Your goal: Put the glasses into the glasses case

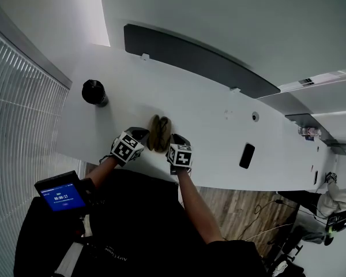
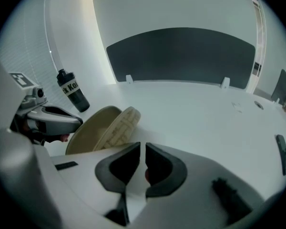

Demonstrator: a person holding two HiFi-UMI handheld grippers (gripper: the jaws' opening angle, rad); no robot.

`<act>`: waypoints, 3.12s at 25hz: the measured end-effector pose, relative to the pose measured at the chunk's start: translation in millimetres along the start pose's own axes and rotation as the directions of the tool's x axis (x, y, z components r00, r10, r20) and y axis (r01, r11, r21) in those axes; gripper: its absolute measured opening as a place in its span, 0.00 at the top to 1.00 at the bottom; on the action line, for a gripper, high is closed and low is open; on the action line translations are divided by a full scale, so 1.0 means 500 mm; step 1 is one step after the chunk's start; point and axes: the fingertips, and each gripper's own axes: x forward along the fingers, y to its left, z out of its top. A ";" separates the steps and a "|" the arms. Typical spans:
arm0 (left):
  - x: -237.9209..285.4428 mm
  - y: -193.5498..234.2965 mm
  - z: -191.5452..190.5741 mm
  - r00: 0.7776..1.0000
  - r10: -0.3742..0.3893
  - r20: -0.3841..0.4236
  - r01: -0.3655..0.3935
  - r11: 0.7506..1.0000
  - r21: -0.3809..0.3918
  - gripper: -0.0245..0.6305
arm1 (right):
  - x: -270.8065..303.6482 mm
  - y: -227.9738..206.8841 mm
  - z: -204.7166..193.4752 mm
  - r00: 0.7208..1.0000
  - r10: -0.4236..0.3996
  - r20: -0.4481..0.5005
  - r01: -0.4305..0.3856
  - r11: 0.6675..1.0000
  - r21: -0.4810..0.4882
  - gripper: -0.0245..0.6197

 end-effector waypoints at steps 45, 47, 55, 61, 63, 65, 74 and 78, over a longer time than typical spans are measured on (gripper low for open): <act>-0.004 0.062 -0.032 0.999 0.047 -0.009 -0.048 0.987 -0.151 0.95 | -0.072 0.058 0.073 0.993 -0.054 0.102 0.073 0.977 -0.200 0.90; 0.005 0.047 -0.030 1.000 0.022 -0.012 -0.023 0.987 -0.157 0.95 | -0.056 0.044 0.041 0.994 -0.094 0.050 0.102 0.974 -0.204 0.90; 0.003 0.000 0.019 0.998 -0.037 0.043 0.042 0.992 -0.117 0.95 | -0.003 0.023 -0.033 0.998 -0.038 -0.044 0.030 0.986 -0.163 0.90; 0.017 -0.049 0.045 0.995 -0.088 0.039 0.090 0.995 -0.038 0.95 | 0.007 0.019 -0.048 0.996 -0.035 -0.082 0.025 0.991 -0.130 0.91; 0.018 -0.055 0.048 0.994 -0.098 0.042 0.100 0.994 -0.043 0.95 | 0.008 0.011 -0.054 0.996 -0.043 -0.076 0.034 0.994 -0.108 0.91; 0.021 -0.061 0.051 0.993 -0.111 0.039 0.113 0.992 -0.053 0.95 | 0.008 0.010 -0.061 0.996 -0.042 -0.079 0.034 0.994 -0.103 0.91; 0.065 -0.163 0.070 0.975 -0.202 -0.097 0.213 0.970 0.118 0.95 | -0.042 -0.053 -0.100 0.992 -0.113 -0.053 0.117 0.990 0.081 0.91; 0.098 -0.171 0.056 0.968 -0.214 -0.131 0.231 0.964 0.130 0.95 | -0.072 -0.104 -0.116 0.989 -0.141 0.033 0.130 0.966 0.222 0.91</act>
